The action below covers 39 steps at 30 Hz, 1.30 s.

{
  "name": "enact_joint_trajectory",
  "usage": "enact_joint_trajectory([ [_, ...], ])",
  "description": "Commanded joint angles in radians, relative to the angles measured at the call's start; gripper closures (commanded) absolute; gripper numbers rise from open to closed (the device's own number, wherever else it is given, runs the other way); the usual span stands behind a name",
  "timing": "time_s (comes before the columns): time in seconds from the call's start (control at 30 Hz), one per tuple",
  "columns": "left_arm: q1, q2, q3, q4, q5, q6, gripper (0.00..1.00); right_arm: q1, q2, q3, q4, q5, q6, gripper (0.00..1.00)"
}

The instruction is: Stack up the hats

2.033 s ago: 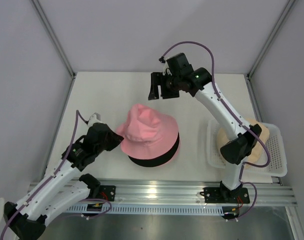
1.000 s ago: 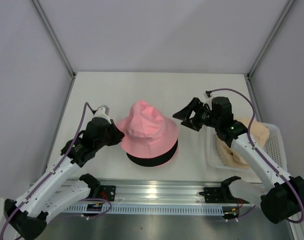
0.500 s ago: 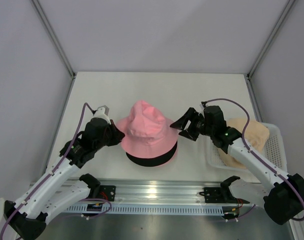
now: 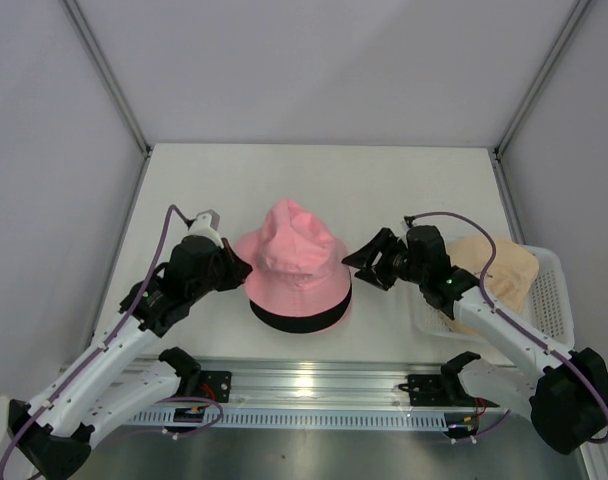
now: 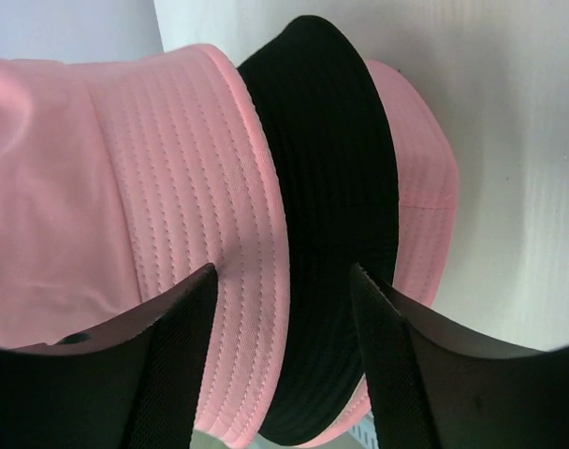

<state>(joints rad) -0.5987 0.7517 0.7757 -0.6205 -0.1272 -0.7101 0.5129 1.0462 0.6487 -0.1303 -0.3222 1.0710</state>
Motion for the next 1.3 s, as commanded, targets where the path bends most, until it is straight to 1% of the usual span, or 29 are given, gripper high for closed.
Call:
enact_joint_trajectory([
  [0.0,-0.015,-0.002,-0.004,0.050,0.021,-0.019,0.99,0.025,0.017,-0.020,0.150,-0.006,0.053,0.39],
  [0.07,-0.019,-0.003,-0.006,0.050,0.023,-0.023,0.99,0.030,0.018,-0.020,0.159,0.006,0.055,0.43],
  [0.1,-0.019,-0.003,-0.021,0.051,0.024,-0.028,0.99,0.032,0.017,-0.020,0.167,0.011,0.060,0.52],
  [0.2,-0.026,-0.009,-0.029,0.050,0.023,-0.032,0.99,0.032,0.003,-0.024,0.189,0.029,0.070,0.66],
  [0.27,-0.027,-0.017,-0.030,0.045,0.020,-0.035,0.99,0.033,-0.014,-0.029,0.204,0.038,0.079,0.67],
  [0.3,-0.027,-0.018,-0.032,0.044,0.021,-0.035,0.99,0.033,-0.020,-0.032,0.210,0.040,0.083,0.64],
  [0.37,-0.029,-0.025,-0.038,0.042,0.023,-0.038,0.99,0.033,-0.032,-0.035,0.225,0.035,0.086,0.56],
  [0.4,-0.030,-0.026,-0.042,0.042,0.023,-0.042,0.99,0.035,-0.034,-0.035,0.227,0.035,0.087,0.49],
  [0.43,-0.032,-0.026,-0.044,0.044,0.024,-0.045,0.99,0.036,-0.035,-0.043,0.231,0.038,0.089,0.45],
  [0.47,-0.032,-0.026,-0.047,0.044,0.026,-0.048,0.99,0.038,-0.040,-0.049,0.238,0.038,0.089,0.34],
  [0.5,-0.033,-0.028,-0.047,0.045,0.026,-0.049,0.99,0.044,-0.043,-0.055,0.242,0.040,0.092,0.28],
  [0.57,-0.038,-0.029,-0.053,0.047,0.021,-0.054,0.99,0.050,-0.048,-0.076,0.251,0.051,0.087,0.21],
  [0.7,-0.042,-0.035,-0.059,0.044,0.018,-0.052,0.99,0.050,-0.052,-0.116,0.314,0.061,0.084,0.20],
  [0.83,-0.044,-0.045,-0.055,0.027,0.009,-0.052,0.99,0.056,-0.041,-0.126,0.307,0.078,0.055,0.21],
  [0.87,-0.046,-0.048,-0.056,0.027,0.006,-0.054,0.99,0.056,-0.041,-0.135,0.322,0.074,0.066,0.26],
  [0.93,-0.047,-0.055,-0.055,0.021,0.001,-0.058,0.99,0.056,-0.040,-0.141,0.356,0.064,0.081,0.30],
  [0.97,-0.047,-0.060,-0.058,0.021,0.000,-0.063,0.99,0.058,-0.041,-0.144,0.365,0.064,0.089,0.34],
  [1.03,-0.049,-0.064,-0.064,0.024,-0.003,-0.071,0.99,0.059,-0.032,-0.153,0.391,0.061,0.112,0.39],
  [1.07,-0.049,-0.064,-0.064,0.027,-0.002,-0.075,0.99,0.061,-0.029,-0.158,0.402,0.060,0.119,0.46],
  [1.13,-0.055,-0.060,-0.072,0.030,0.000,-0.081,0.99,0.068,-0.020,-0.176,0.426,0.063,0.139,0.57],
  [1.17,-0.058,-0.055,-0.075,0.030,-0.002,-0.084,0.99,0.072,-0.018,-0.181,0.428,0.064,0.144,0.73],
  [1.27,-0.072,-0.042,-0.082,0.019,-0.021,-0.098,0.99,0.082,-0.029,-0.190,0.388,0.084,0.144,1.00],
])
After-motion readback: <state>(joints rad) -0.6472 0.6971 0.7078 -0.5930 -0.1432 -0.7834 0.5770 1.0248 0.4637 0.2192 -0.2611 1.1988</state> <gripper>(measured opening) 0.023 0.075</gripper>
